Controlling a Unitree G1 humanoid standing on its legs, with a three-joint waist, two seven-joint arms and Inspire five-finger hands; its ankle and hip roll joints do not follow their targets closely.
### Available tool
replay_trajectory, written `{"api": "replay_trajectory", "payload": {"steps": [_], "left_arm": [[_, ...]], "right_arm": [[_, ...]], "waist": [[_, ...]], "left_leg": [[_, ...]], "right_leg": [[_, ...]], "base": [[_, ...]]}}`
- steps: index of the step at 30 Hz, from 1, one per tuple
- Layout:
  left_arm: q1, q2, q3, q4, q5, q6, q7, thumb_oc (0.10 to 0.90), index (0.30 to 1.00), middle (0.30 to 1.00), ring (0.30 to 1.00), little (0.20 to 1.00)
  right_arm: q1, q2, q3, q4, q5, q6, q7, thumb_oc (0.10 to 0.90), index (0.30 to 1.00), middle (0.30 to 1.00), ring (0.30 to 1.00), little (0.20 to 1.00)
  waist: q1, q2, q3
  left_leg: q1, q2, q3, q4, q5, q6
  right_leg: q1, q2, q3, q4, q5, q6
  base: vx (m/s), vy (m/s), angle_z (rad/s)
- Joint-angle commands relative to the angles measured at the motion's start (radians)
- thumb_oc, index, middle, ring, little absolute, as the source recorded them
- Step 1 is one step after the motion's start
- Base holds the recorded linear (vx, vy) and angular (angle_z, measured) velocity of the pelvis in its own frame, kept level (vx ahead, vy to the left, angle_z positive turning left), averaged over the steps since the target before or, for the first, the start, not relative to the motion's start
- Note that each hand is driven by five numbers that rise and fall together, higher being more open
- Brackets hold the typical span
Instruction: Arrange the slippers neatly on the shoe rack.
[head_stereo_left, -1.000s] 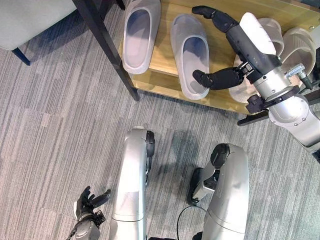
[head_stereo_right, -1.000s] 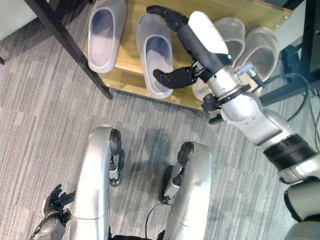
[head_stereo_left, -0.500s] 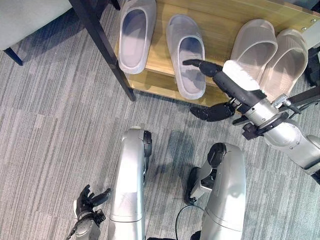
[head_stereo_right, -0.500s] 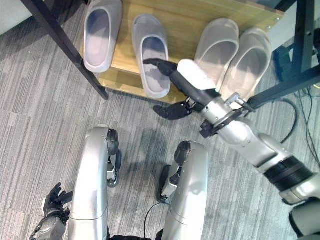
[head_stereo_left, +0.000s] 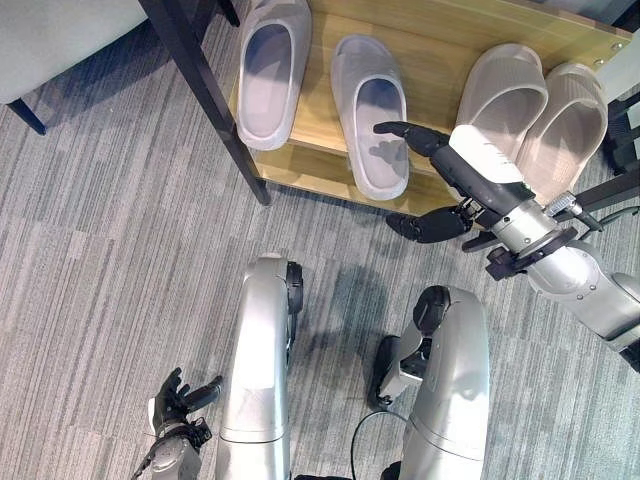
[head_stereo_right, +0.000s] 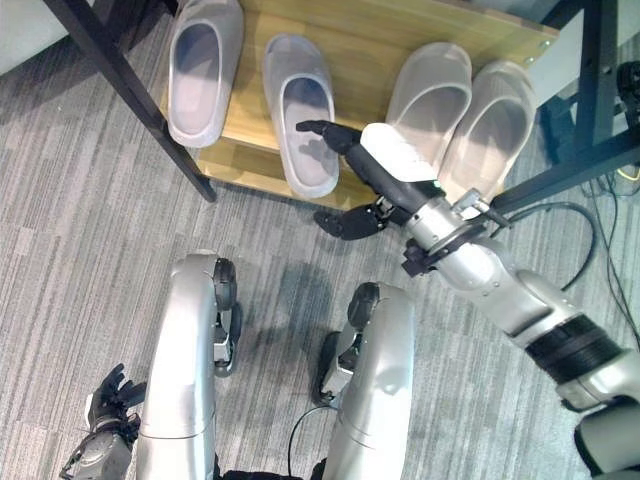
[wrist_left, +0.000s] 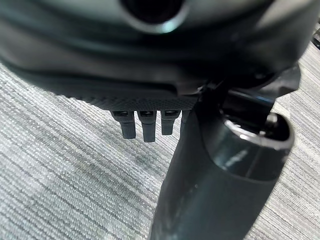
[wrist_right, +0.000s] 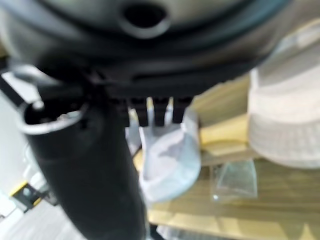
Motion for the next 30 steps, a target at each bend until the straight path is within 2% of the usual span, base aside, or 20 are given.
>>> {"api": "replay_trajectory", "payload": {"steps": [1, 9, 27, 30], "left_arm": [[0.012, 0.026, 0.015, 0.041, 0.018, -0.031, 0.044, 0.8, 0.9, 0.9, 0.9, 0.9], [0.018, 0.032, 0.016, 0.043, 0.016, -0.024, 0.039, 0.8, 0.9, 0.9, 0.9, 0.9], [0.0, 0.036, 0.003, 0.049, 0.024, -0.018, 0.031, 0.8, 0.9, 0.9, 0.9, 0.9], [-0.001, 0.035, -0.002, 0.061, 0.028, -0.012, 0.029, 0.8, 0.9, 0.9, 0.9, 0.9]], "right_arm": [[-0.088, -0.002, -0.093, -0.018, 0.03, -0.018, -0.045, 0.8, 0.9, 0.9, 0.9, 0.9], [-0.116, 0.028, -0.052, 0.027, 0.048, -0.006, -0.022, 0.8, 0.9, 0.9, 0.9, 0.9], [-0.193, 0.074, 0.029, -0.001, 0.078, -0.002, 0.032, 0.8, 0.9, 0.9, 0.9, 0.9], [-0.221, 0.105, 0.037, -0.01, 0.074, 0.003, 0.026, 0.8, 0.9, 0.9, 0.9, 0.9]], "waist": [[0.049, -0.008, -0.027], [0.051, -0.009, -0.027], [0.054, -0.009, -0.027], [0.057, -0.006, -0.027]], "left_leg": [[0.079, 0.004, -0.039, 0.04, -0.144, -0.003], [0.079, 0.003, -0.042, 0.036, -0.142, -0.003], [0.079, 0.001, -0.04, 0.038, -0.141, -0.005], [0.079, 0.002, -0.039, 0.038, -0.14, -0.006]], "right_leg": [[-0.003, -0.011, 0.03, -0.007, 0.044, -0.09], [-0.003, -0.012, 0.03, -0.012, 0.05, -0.088], [-0.003, -0.009, 0.032, -0.011, 0.053, -0.087], [-0.003, -0.01, 0.031, -0.007, 0.053, -0.086]], "base": [[0.0, 0.0, 0.0], [0.0, 0.0, 0.0], [0.0, 0.0, 0.0], [0.0, 0.0, 0.0]]}}
